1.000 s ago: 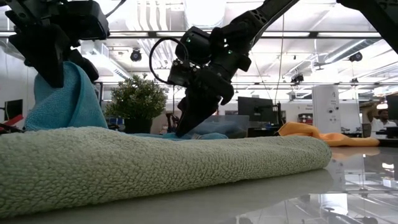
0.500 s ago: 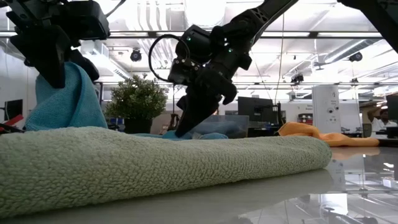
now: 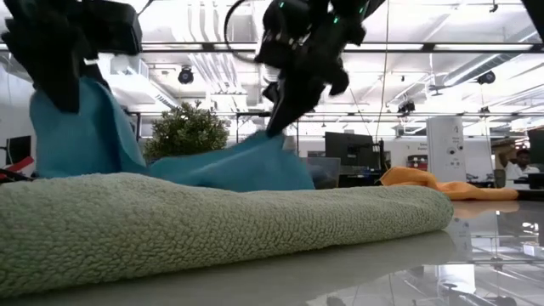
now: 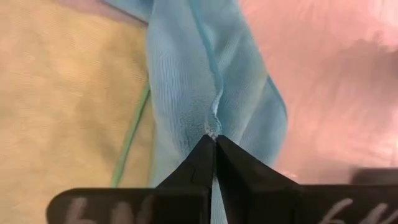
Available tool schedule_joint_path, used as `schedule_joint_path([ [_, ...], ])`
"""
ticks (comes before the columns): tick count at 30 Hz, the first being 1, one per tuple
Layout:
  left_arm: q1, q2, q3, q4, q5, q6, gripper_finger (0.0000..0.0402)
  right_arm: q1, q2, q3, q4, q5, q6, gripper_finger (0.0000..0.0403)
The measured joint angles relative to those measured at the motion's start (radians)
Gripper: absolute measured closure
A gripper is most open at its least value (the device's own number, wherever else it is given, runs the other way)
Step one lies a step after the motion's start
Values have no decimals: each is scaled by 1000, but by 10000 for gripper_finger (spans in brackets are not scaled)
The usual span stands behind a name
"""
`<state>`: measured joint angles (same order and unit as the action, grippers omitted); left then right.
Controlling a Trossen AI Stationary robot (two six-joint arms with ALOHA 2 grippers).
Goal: Fold microfiber towels
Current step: Fold the blue towel
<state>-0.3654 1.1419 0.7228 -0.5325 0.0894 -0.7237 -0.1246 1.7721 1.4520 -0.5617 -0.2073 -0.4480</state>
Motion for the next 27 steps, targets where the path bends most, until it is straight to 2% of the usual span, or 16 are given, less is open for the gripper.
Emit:
schedule_joint_path([
  [9, -39, -2, 93, -48, -39, 5, 402, 0, -178, -17, -61, 2, 15, 394],
  [12, -39, -7, 119, -105, -49, 23, 402, 0, -226, -58, -53, 2, 39, 394],
  [14, -40, -12, 143, -156, -99, 28, 402, 0, -265, -110, -33, 2, 65, 394],
  [18, -38, -14, 182, -248, -199, 36, 402, -3, -345, -258, 118, 20, 116, 394],
  [23, -32, -14, 203, -329, -202, 109, 402, -5, -426, -430, 402, 62, 148, 394],
  [27, -16, -13, 274, -489, -241, 140, 402, -9, -450, -485, 533, 141, 150, 394],
])
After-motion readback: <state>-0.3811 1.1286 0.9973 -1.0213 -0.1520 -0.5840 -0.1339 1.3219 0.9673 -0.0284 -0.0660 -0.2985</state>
